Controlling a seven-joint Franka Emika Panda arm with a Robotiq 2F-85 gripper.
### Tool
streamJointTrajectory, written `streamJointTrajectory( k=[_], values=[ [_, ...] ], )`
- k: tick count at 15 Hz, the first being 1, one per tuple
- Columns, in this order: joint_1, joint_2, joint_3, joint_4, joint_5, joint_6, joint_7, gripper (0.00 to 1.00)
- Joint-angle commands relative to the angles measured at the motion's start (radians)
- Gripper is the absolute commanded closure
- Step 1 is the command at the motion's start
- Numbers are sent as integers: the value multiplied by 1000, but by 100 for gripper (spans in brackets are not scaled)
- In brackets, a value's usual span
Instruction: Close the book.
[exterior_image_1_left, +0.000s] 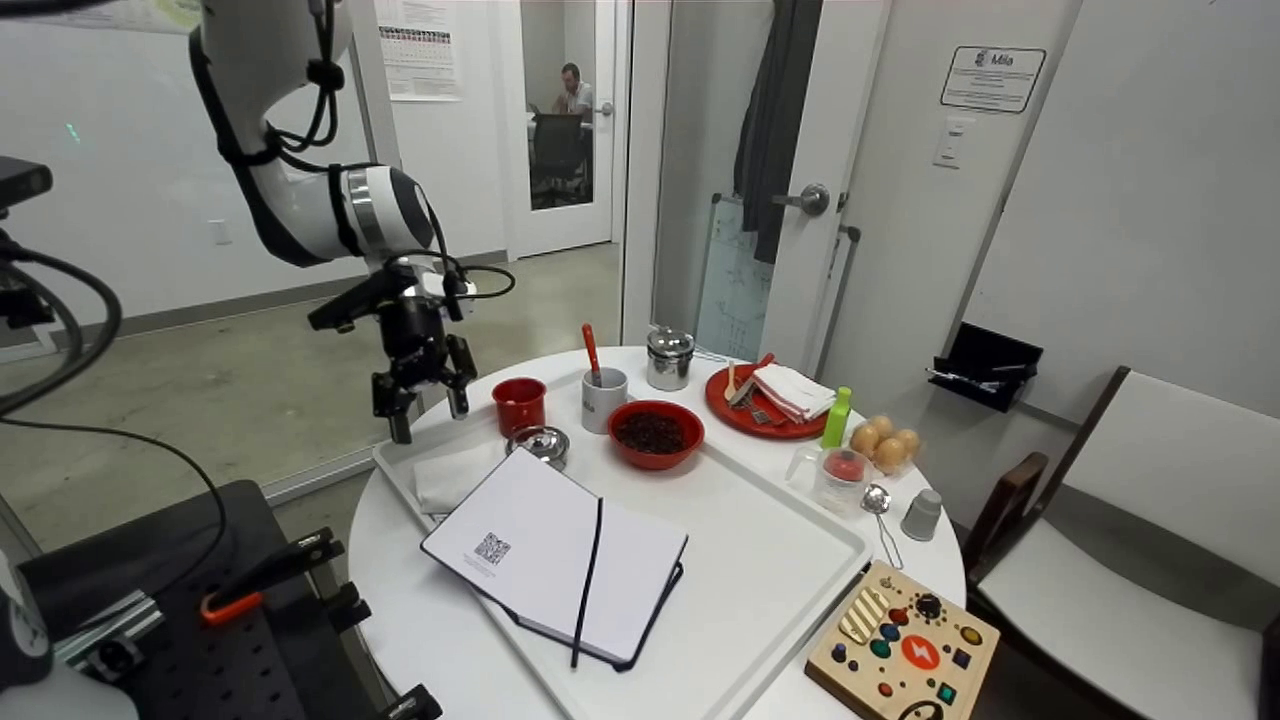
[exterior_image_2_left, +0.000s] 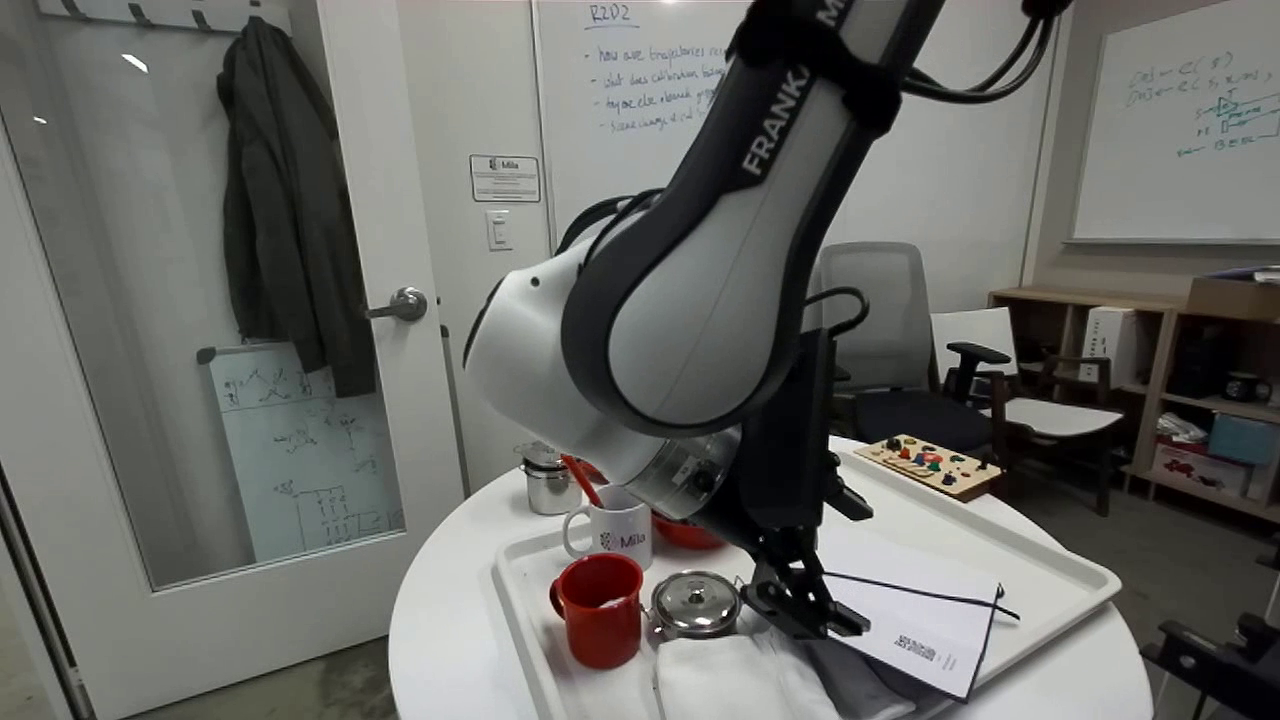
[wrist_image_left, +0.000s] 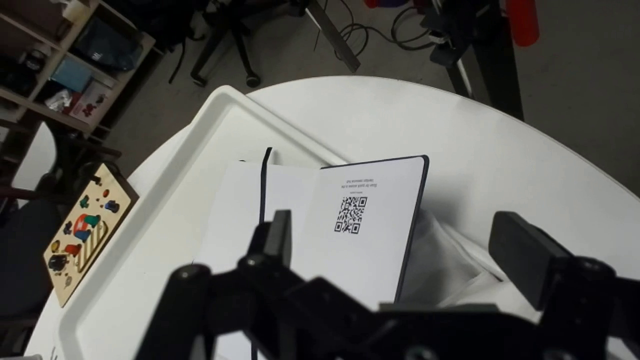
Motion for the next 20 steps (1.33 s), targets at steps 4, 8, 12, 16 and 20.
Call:
streamJointTrajectory(
  k=[4,8,12,16,20],
  values=[
    [3,51,-13,49,0,100,-61,0],
    [-4,48,-13,53,-4,149,-102,0],
    [21,72,-40,67,-20,143,-30,0],
    [51,108,-80,83,-31,133,55,0],
    [72,148,-110,105,-41,123,114,0]
  ],
)
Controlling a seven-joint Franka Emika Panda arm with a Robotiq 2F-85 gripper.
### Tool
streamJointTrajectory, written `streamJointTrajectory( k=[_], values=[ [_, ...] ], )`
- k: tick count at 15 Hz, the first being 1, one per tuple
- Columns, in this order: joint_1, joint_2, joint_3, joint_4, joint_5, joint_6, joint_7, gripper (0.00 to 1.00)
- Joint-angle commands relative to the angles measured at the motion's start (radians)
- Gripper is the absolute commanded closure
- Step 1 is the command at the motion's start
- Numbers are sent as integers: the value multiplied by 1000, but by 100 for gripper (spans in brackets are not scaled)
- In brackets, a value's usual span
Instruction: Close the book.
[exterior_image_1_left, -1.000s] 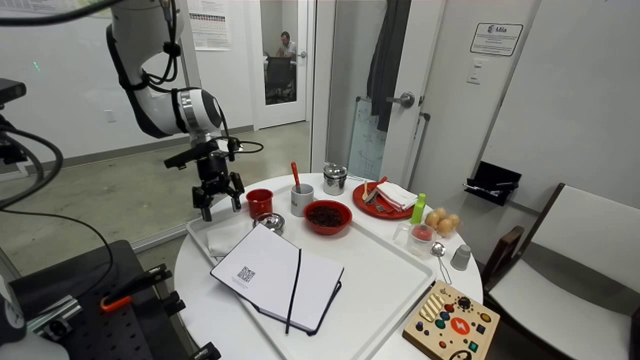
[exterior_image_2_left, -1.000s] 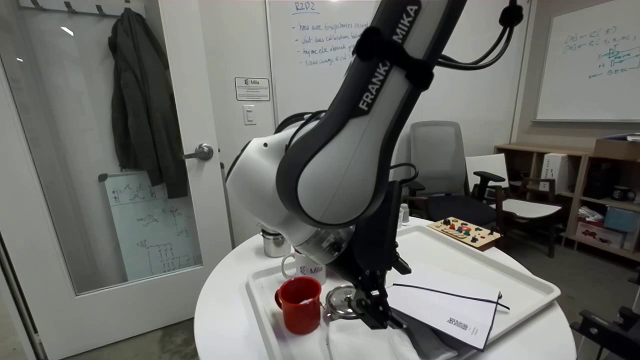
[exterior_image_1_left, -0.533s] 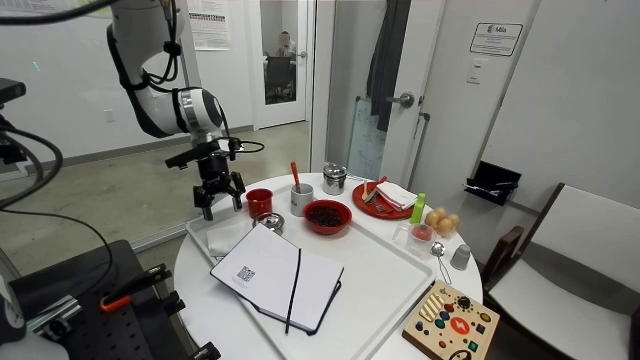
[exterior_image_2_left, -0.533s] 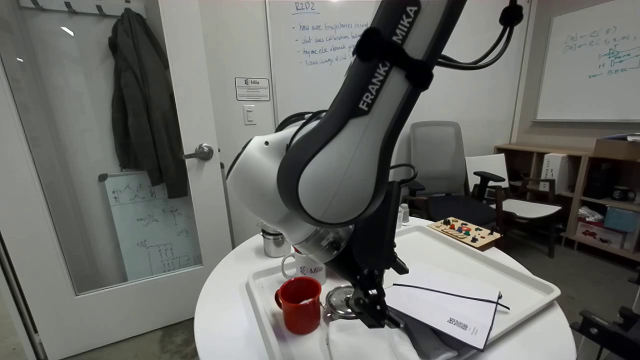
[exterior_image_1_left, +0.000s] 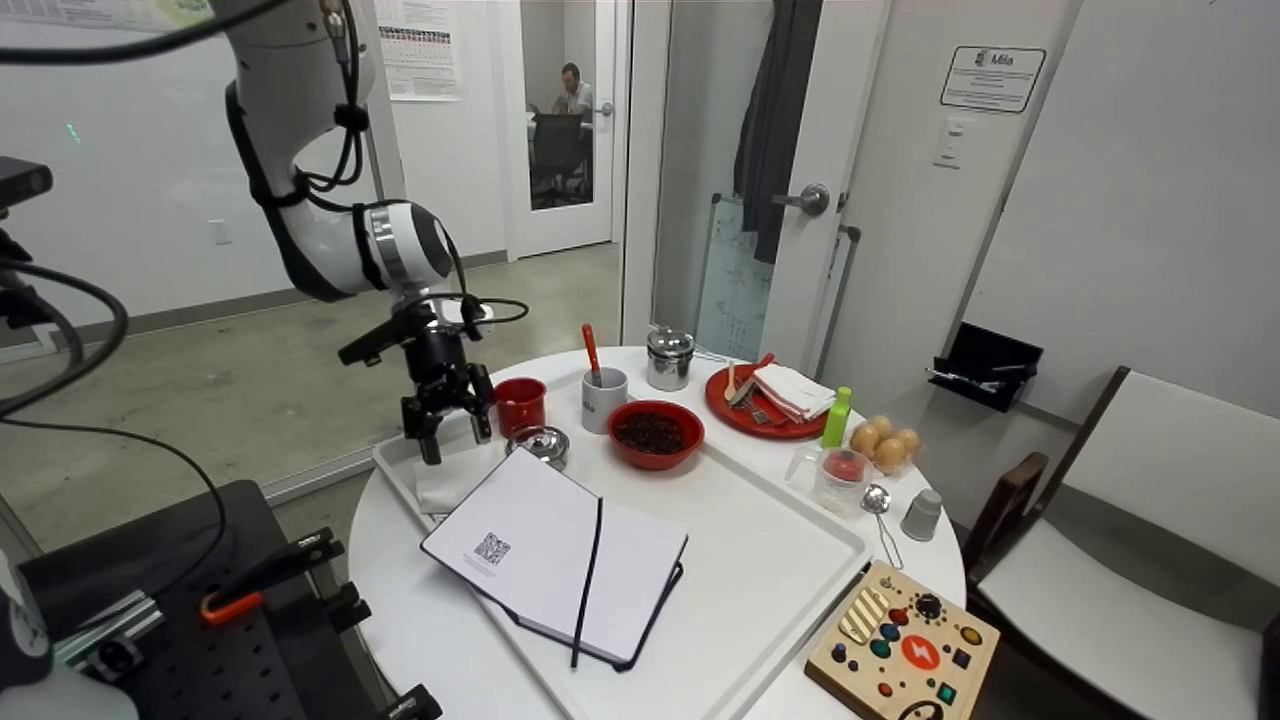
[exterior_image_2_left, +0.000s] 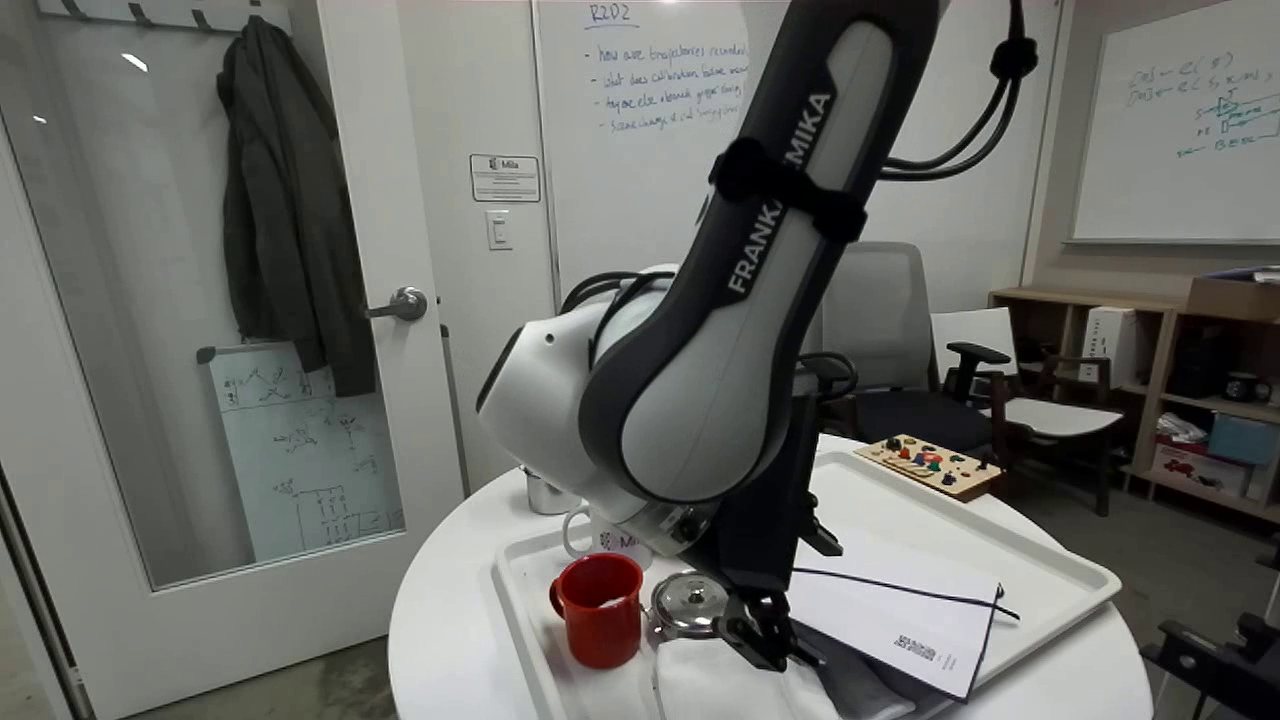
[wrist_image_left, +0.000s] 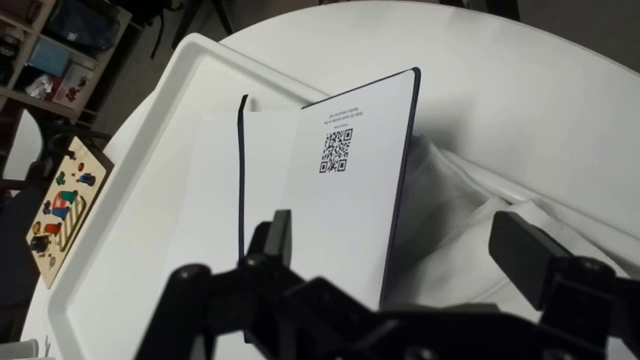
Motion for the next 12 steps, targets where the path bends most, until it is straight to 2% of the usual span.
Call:
streamJointTrajectory(
  k=[1,5,12],
  values=[
    [33,56,-33,56,-24,-29,62,0],
    [50,106,-58,98,-38,-73,98,0],
    [31,185,-76,165,-27,-112,89,0]
  ],
)
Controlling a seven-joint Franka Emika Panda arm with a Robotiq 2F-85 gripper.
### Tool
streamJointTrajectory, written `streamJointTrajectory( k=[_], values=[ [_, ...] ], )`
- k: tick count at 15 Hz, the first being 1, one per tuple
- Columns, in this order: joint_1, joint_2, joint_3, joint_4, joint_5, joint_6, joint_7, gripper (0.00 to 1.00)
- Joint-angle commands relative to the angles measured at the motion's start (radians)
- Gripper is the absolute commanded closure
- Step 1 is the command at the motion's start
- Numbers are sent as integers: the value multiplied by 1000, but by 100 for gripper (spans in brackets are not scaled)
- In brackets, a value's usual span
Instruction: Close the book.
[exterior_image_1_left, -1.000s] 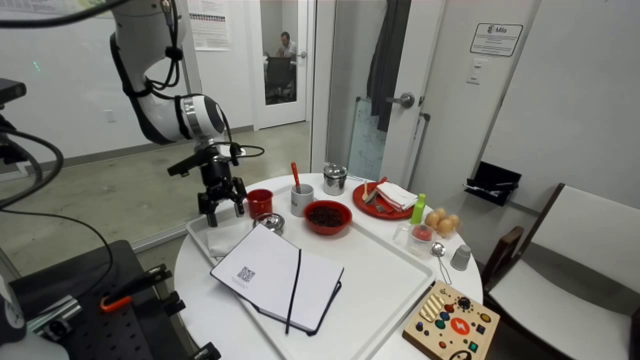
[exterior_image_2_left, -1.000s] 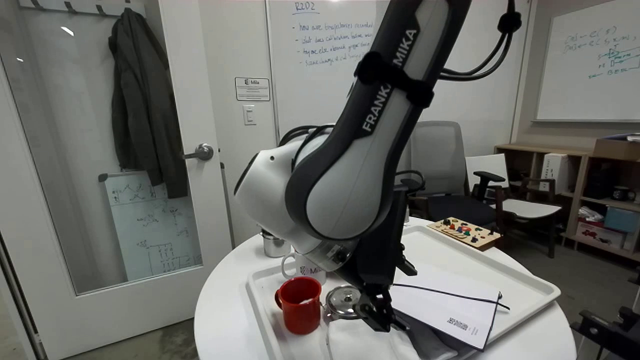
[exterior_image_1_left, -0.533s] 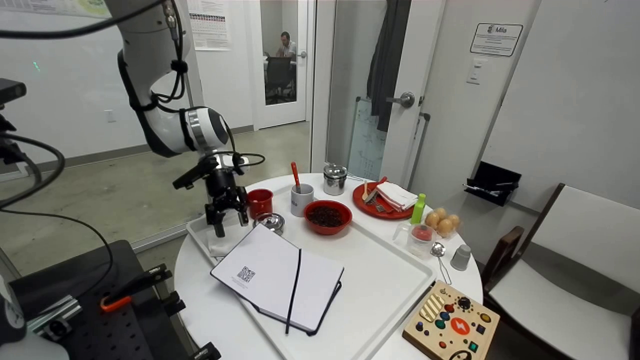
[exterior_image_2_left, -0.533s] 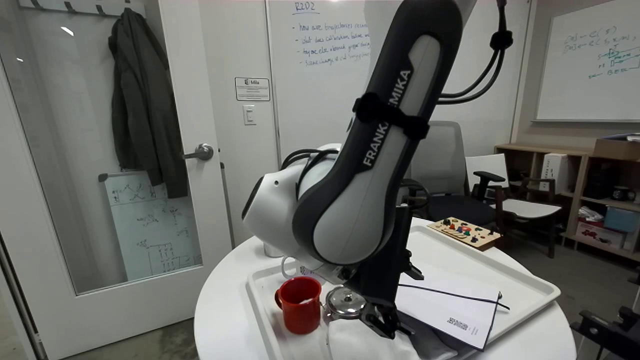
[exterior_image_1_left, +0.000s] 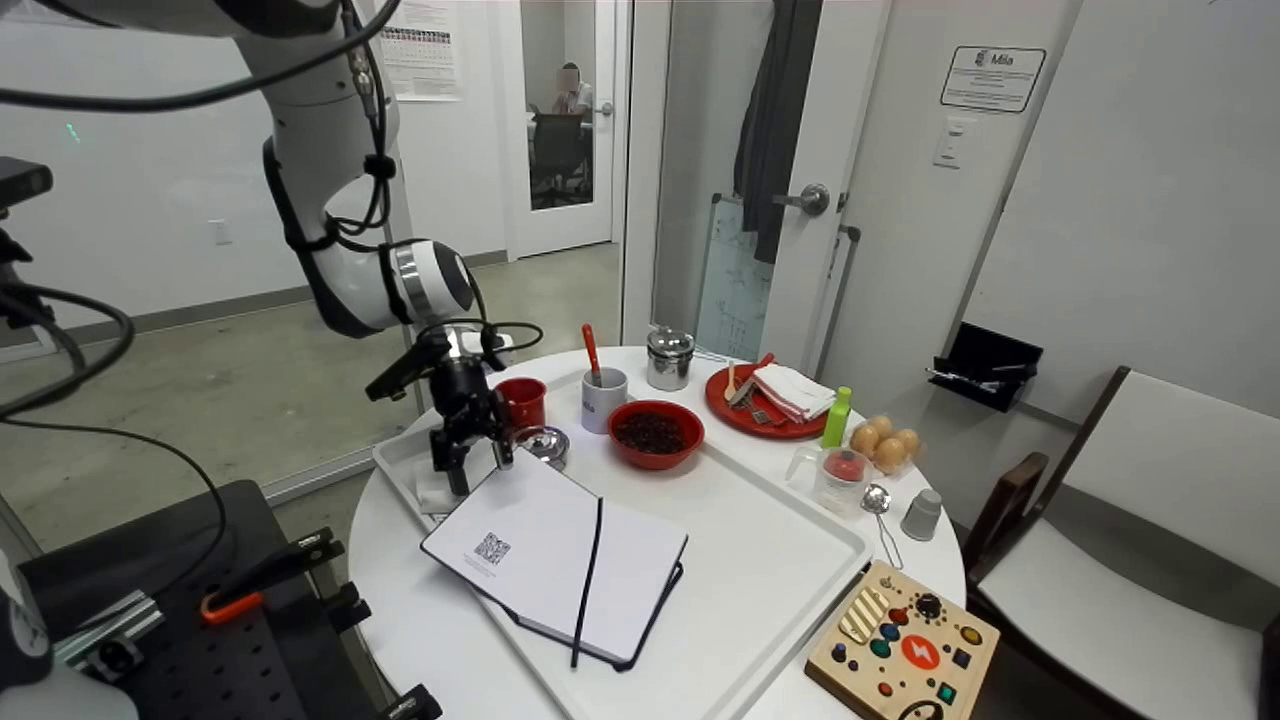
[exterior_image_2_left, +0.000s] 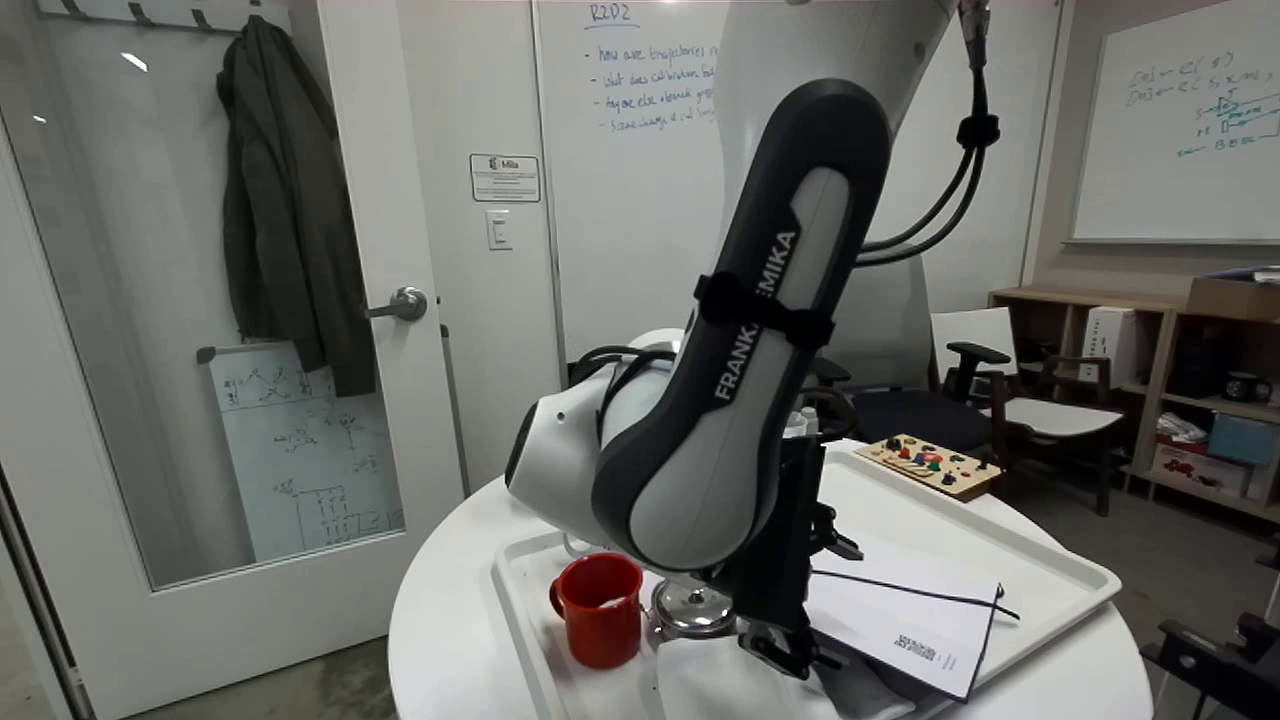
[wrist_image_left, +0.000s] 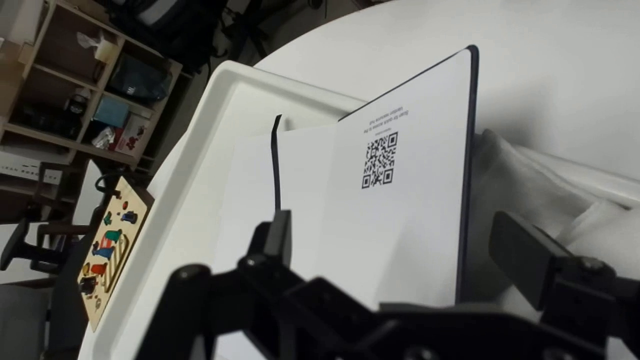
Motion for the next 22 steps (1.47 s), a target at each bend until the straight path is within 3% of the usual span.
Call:
streamJointTrajectory(
  k=[1,22],
  values=[
    [1,56,-7,67,-7,-37,8,0],
    [-10,70,-39,103,-5,-156,84,0]
  ],
)
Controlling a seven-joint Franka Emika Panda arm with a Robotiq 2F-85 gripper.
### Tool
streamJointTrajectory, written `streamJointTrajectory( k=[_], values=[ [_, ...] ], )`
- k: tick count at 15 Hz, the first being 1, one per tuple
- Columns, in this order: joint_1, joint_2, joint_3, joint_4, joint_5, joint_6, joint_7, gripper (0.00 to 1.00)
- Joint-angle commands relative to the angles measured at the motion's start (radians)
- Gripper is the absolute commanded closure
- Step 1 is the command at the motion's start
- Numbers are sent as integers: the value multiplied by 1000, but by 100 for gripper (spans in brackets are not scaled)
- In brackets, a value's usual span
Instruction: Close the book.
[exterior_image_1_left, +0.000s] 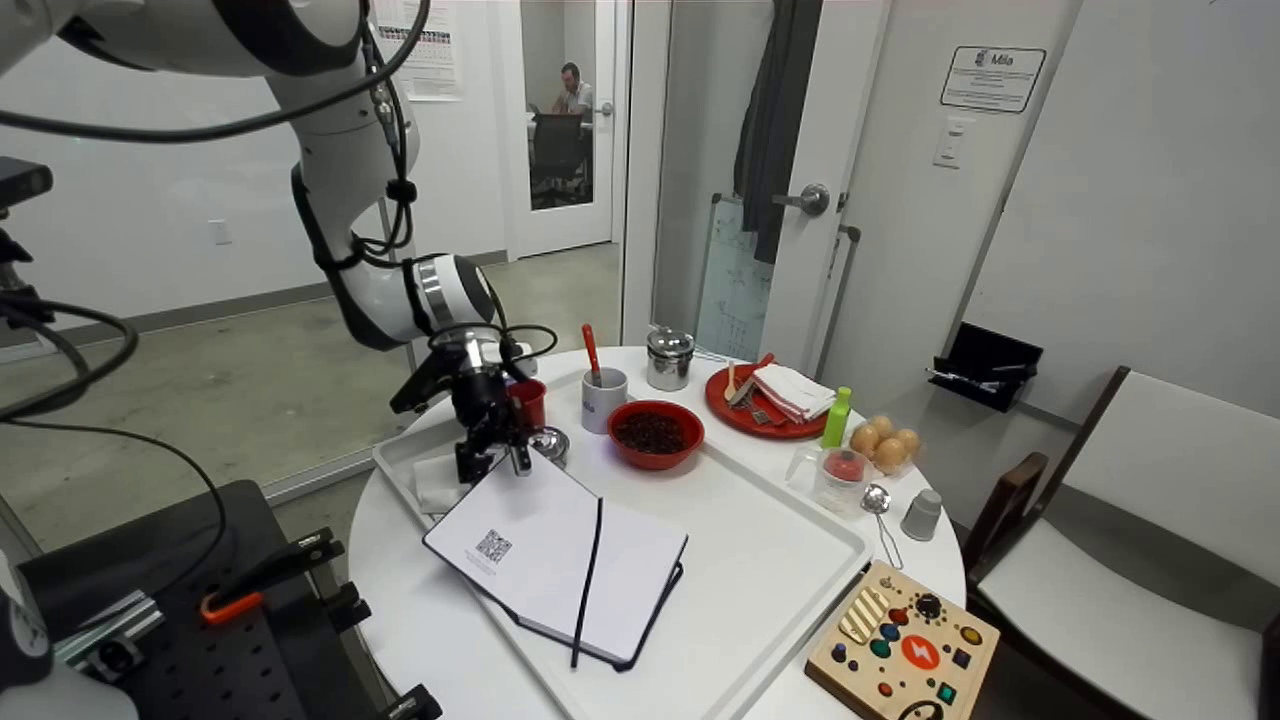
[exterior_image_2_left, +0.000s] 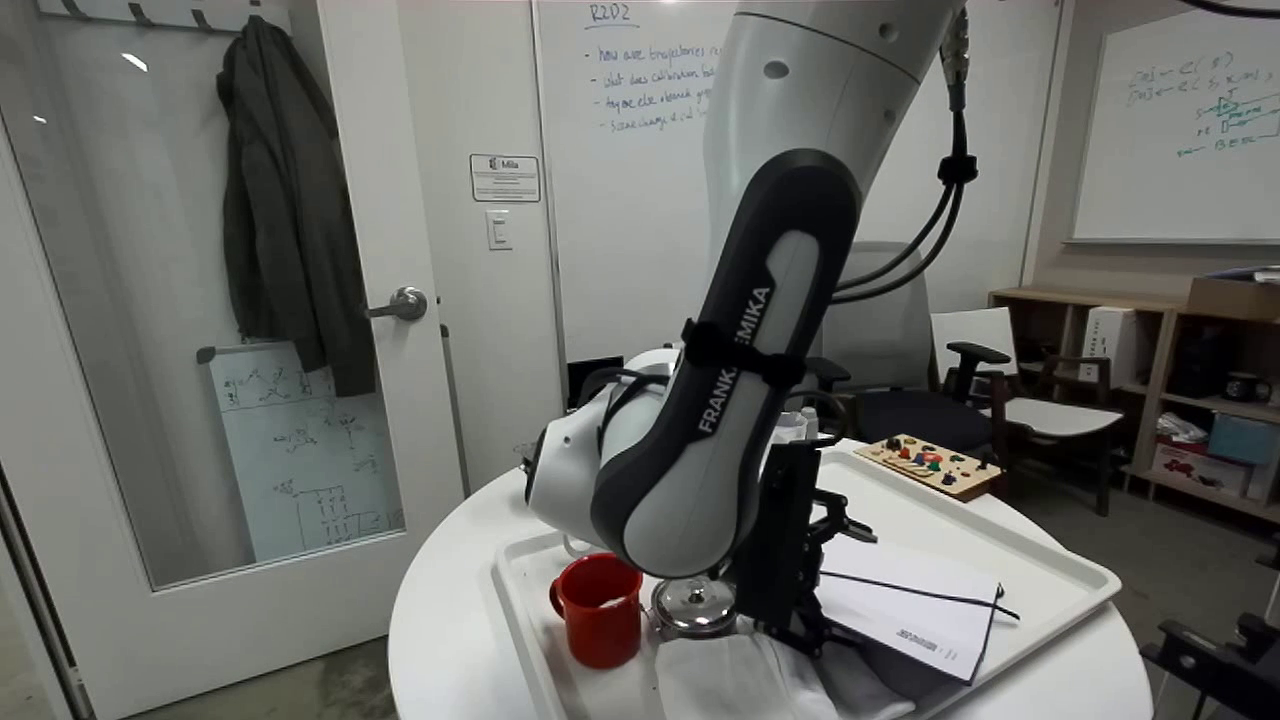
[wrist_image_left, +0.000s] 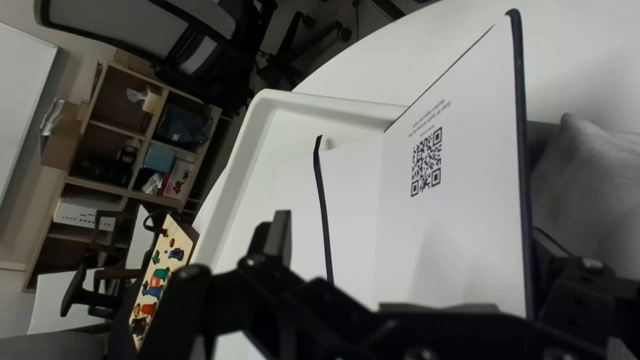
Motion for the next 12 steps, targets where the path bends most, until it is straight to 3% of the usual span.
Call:
streamJointTrajectory(
  k=[1,12],
  values=[
    [-7,-11,-1,6,-6,-50,27,0],
    [-70,-65,-5,-22,-6,-112,82,0]
  ],
)
